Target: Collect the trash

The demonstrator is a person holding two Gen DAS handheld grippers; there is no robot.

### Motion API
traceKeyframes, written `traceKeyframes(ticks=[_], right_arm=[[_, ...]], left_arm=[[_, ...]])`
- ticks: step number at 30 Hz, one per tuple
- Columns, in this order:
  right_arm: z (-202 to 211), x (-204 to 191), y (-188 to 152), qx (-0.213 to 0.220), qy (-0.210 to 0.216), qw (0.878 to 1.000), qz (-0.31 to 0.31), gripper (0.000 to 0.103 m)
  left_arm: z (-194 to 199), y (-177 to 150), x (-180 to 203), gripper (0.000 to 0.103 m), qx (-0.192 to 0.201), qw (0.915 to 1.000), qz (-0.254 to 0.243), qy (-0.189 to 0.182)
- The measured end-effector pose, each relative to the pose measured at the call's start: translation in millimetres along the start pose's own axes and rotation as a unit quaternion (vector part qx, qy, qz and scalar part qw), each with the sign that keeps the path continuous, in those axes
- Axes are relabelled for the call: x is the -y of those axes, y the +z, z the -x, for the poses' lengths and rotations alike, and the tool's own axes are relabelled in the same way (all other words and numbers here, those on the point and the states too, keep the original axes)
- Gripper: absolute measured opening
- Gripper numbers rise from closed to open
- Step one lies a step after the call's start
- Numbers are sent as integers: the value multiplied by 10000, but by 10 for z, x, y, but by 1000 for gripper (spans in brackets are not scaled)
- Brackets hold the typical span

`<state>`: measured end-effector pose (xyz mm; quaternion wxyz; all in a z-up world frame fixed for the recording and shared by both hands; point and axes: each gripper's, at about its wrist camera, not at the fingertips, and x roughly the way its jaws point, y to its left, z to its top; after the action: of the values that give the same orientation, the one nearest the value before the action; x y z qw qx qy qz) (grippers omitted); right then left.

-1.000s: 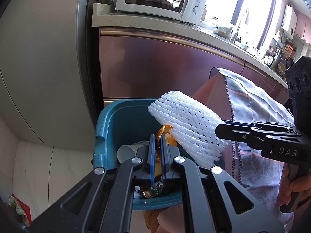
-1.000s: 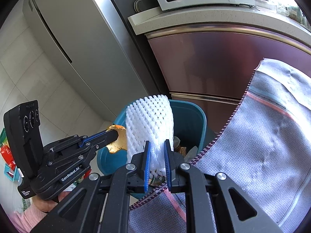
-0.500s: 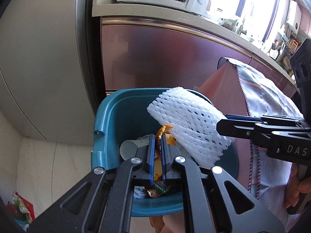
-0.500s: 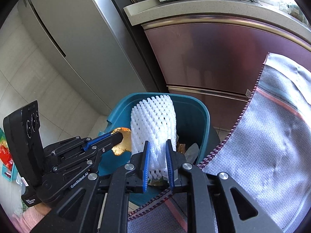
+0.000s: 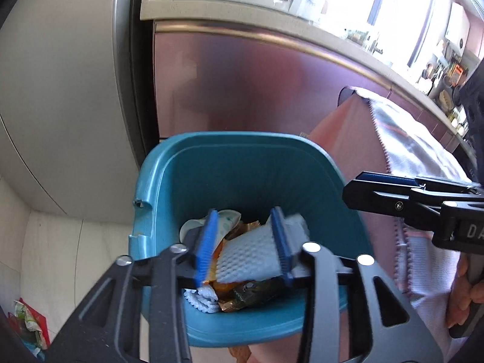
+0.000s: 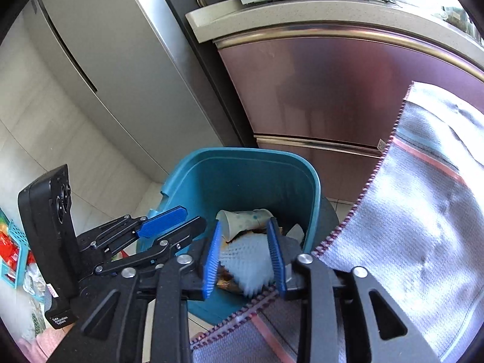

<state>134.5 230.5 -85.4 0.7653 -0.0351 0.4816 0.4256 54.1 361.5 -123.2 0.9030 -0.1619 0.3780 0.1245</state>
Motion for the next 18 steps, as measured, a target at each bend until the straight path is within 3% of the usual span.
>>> traceKeyframes(ticks=[2,7,14,18], right_arm=[[130,28,-56,185,8,9998,-10,39],[624,46,-278,809,-190,9963,225,62],[1465,124,-785,1954,-1013,9748,371,96],[1799,183,-1092,2420,-1522,9579,256,97]], left_arm=[[99,-1,17,53,168,9998,-16,-56],[476,-2,118,94,811,9964,-153,-174],[1038,-97,378,97,1561,9862,-485,-244],[1313,-165,583,97,1881,9800,-548,-337]])
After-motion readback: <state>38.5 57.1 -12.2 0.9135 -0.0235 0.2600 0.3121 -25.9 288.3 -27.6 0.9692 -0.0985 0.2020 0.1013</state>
